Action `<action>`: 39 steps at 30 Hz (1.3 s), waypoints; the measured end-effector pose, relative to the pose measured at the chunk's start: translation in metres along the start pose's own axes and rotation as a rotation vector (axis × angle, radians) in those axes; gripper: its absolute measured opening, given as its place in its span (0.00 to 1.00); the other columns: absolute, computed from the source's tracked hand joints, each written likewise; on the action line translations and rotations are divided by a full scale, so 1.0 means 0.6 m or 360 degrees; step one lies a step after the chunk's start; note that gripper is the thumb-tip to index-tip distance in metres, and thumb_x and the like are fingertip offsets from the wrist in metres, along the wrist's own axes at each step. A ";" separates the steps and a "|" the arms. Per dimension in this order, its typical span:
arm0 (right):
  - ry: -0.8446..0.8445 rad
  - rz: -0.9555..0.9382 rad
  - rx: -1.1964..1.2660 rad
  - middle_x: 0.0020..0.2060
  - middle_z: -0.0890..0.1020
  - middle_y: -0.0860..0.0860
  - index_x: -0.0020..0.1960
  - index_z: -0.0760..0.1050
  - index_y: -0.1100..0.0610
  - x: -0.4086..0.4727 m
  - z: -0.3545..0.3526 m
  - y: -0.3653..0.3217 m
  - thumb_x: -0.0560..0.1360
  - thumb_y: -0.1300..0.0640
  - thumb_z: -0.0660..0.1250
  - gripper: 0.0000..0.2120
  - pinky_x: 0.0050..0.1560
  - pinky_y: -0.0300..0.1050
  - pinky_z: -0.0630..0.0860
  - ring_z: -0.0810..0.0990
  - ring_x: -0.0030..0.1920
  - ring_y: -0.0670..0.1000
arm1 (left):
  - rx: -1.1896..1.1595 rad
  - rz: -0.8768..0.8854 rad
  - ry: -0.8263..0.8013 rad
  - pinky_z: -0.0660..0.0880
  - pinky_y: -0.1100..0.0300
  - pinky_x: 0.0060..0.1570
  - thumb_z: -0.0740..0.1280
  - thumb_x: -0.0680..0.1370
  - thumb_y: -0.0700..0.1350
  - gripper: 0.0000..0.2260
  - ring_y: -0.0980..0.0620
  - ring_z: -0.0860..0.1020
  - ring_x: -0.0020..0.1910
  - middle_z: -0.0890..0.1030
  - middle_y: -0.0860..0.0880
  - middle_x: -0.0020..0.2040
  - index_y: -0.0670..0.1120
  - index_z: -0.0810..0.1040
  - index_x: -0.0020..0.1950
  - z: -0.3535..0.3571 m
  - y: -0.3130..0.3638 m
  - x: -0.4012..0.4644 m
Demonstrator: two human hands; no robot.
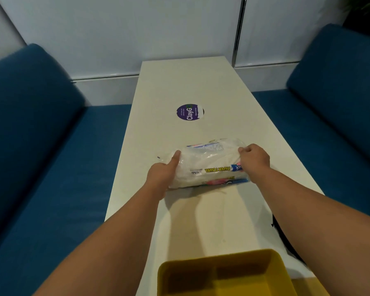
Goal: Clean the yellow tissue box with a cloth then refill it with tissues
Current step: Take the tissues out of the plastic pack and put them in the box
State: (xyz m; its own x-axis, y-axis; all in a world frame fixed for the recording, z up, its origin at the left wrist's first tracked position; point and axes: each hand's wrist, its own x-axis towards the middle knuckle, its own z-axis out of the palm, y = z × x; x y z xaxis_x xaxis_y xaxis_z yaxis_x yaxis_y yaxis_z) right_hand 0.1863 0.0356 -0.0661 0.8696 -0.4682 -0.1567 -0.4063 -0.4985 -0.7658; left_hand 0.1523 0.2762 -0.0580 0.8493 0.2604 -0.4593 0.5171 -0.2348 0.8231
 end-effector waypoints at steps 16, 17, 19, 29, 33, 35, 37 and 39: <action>0.0023 -0.0053 0.0014 0.42 0.75 0.55 0.48 0.73 0.62 0.007 0.005 0.016 0.83 0.52 0.52 0.17 0.44 0.46 0.67 0.72 0.44 0.56 | -0.0499 -0.0223 -0.0216 0.69 0.67 0.18 0.70 0.73 0.61 0.26 0.51 0.78 0.35 0.78 0.49 0.42 0.42 0.75 0.59 0.002 0.037 -0.007; 0.0021 -0.0055 0.0008 0.42 0.75 0.54 0.49 0.73 0.62 0.007 0.004 0.016 0.83 0.52 0.52 0.17 0.45 0.46 0.67 0.72 0.45 0.56 | -0.0499 -0.0219 -0.0220 0.68 0.67 0.18 0.70 0.74 0.58 0.23 0.51 0.78 0.32 0.78 0.48 0.41 0.41 0.75 0.58 0.002 0.036 -0.004; 0.0009 -0.0060 0.0019 0.42 0.75 0.55 0.49 0.73 0.62 0.008 0.004 0.017 0.83 0.52 0.52 0.17 0.45 0.46 0.67 0.73 0.45 0.56 | -0.0483 -0.0212 -0.0209 0.65 0.69 0.17 0.68 0.76 0.49 0.14 0.55 0.75 0.22 0.74 0.48 0.35 0.40 0.74 0.55 0.003 0.032 -0.001; -0.0003 -0.0091 0.0048 0.40 0.75 0.54 0.49 0.73 0.63 0.006 0.003 0.023 0.83 0.50 0.52 0.18 0.43 0.48 0.70 0.73 0.43 0.56 | -0.0420 -0.0305 -0.0256 0.77 0.60 0.28 0.76 0.68 0.45 0.12 0.47 0.81 0.31 0.82 0.46 0.39 0.41 0.82 0.47 0.021 0.027 0.018; 0.0028 -0.0090 0.0058 0.40 0.76 0.55 0.48 0.72 0.65 0.008 0.004 0.030 0.83 0.50 0.52 0.19 0.41 0.47 0.69 0.73 0.41 0.55 | -0.0491 -0.0346 -0.0342 0.81 0.51 0.36 0.78 0.66 0.46 0.14 0.44 0.84 0.36 0.85 0.44 0.43 0.44 0.82 0.48 0.030 0.032 0.014; 0.0043 -0.0101 0.0046 0.37 0.74 0.54 0.45 0.71 0.64 0.008 0.004 0.032 0.83 0.50 0.53 0.19 0.39 0.47 0.67 0.72 0.40 0.55 | -0.0517 -0.0331 -0.0342 0.81 0.48 0.40 0.78 0.66 0.45 0.14 0.42 0.83 0.38 0.84 0.43 0.43 0.43 0.82 0.48 0.032 0.037 0.012; 0.0077 -0.0106 0.0027 0.35 0.73 0.52 0.43 0.69 0.62 0.008 0.003 0.033 0.83 0.51 0.52 0.18 0.39 0.46 0.65 0.71 0.39 0.55 | -0.0494 -0.0293 -0.0297 0.81 0.51 0.37 0.77 0.67 0.45 0.14 0.43 0.82 0.37 0.83 0.43 0.42 0.42 0.81 0.50 0.031 0.037 0.015; 0.0126 -0.0093 0.0006 0.35 0.72 0.52 0.42 0.68 0.61 0.009 0.001 0.033 0.83 0.52 0.52 0.17 0.40 0.45 0.65 0.71 0.39 0.55 | -0.0476 -0.0248 -0.0275 0.79 0.56 0.32 0.76 0.68 0.43 0.14 0.45 0.81 0.35 0.82 0.43 0.41 0.40 0.80 0.51 0.025 0.032 0.019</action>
State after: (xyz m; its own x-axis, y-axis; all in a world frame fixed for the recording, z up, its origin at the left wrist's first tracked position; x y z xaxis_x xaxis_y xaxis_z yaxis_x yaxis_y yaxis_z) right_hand 0.1828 0.0236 -0.0825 0.8669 -0.4946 -0.0621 -0.3545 -0.5241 -0.7744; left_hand 0.1734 0.2606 -0.0524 0.7816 0.1037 -0.6151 0.6092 0.0855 0.7884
